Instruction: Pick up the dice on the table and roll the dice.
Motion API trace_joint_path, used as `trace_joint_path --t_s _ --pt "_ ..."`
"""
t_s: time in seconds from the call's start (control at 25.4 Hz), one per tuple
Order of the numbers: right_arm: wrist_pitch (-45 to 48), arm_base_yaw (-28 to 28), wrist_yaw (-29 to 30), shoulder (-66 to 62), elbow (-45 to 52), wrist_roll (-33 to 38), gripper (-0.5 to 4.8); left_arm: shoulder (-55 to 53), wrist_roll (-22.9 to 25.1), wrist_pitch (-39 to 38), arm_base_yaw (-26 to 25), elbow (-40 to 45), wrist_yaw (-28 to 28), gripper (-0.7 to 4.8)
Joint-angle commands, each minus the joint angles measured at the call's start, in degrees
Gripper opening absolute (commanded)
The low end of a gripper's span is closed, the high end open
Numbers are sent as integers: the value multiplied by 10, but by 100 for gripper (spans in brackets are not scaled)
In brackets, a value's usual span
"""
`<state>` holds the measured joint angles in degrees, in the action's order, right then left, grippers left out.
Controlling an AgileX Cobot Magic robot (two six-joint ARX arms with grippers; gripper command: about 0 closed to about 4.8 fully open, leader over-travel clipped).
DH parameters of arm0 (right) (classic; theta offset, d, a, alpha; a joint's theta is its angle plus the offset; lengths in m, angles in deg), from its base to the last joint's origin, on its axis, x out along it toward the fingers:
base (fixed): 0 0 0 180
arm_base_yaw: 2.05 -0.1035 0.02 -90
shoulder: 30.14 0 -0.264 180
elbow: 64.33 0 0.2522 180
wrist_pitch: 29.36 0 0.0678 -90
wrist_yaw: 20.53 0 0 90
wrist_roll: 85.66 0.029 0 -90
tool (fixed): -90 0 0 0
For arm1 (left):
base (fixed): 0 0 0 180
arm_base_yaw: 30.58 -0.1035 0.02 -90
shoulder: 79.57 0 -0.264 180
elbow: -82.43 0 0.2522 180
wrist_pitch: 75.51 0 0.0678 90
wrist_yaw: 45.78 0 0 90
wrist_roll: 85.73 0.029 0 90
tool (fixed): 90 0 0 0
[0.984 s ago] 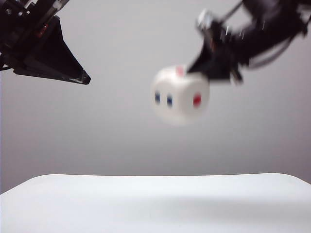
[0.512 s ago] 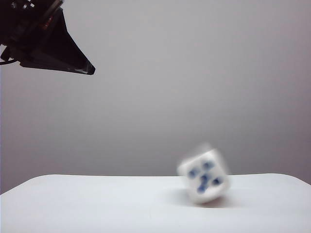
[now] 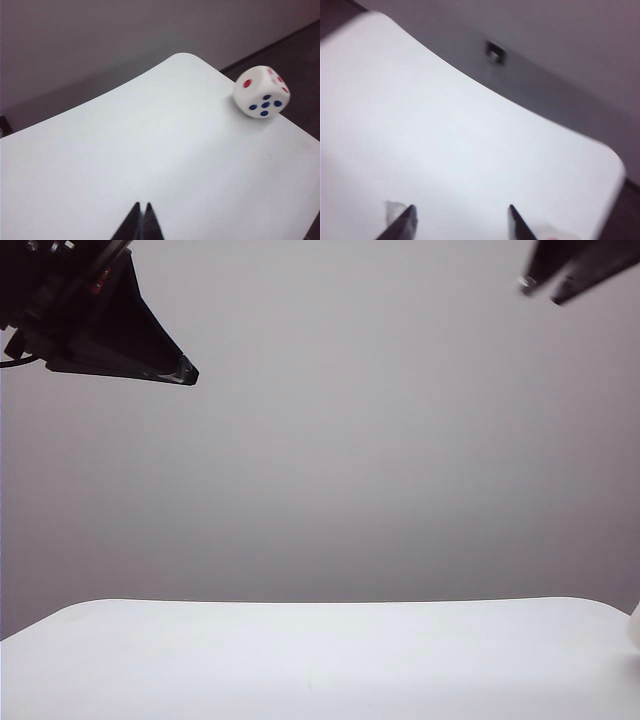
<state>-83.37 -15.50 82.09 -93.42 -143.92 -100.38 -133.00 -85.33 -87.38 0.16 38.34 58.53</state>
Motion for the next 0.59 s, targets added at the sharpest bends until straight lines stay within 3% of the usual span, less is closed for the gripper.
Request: trace_joint_path --t_s 0.04,0.35,0.39,0.43,0.51,0.59 --pt "-14 3 -22 3 -1 2 260 1 2 8 0 -2 -1 -5" --pt "-47 7 -31 3 -1 29 258 1 15 6 0 -2 30 -5" --pt "-60 7 -45 4 -1 34 234 1 18 6 0 -2 49 -5" --pt "-86 7 -75 6 -1 39 159 2 23 6 0 -2 79 -5" --pt "-121 7 -103 8 -1 42 89 2 25 6 0 -2 89 -5" --pt "-154 7 -116 12 0 46 84 2 27 6 0 -2 92 -5"
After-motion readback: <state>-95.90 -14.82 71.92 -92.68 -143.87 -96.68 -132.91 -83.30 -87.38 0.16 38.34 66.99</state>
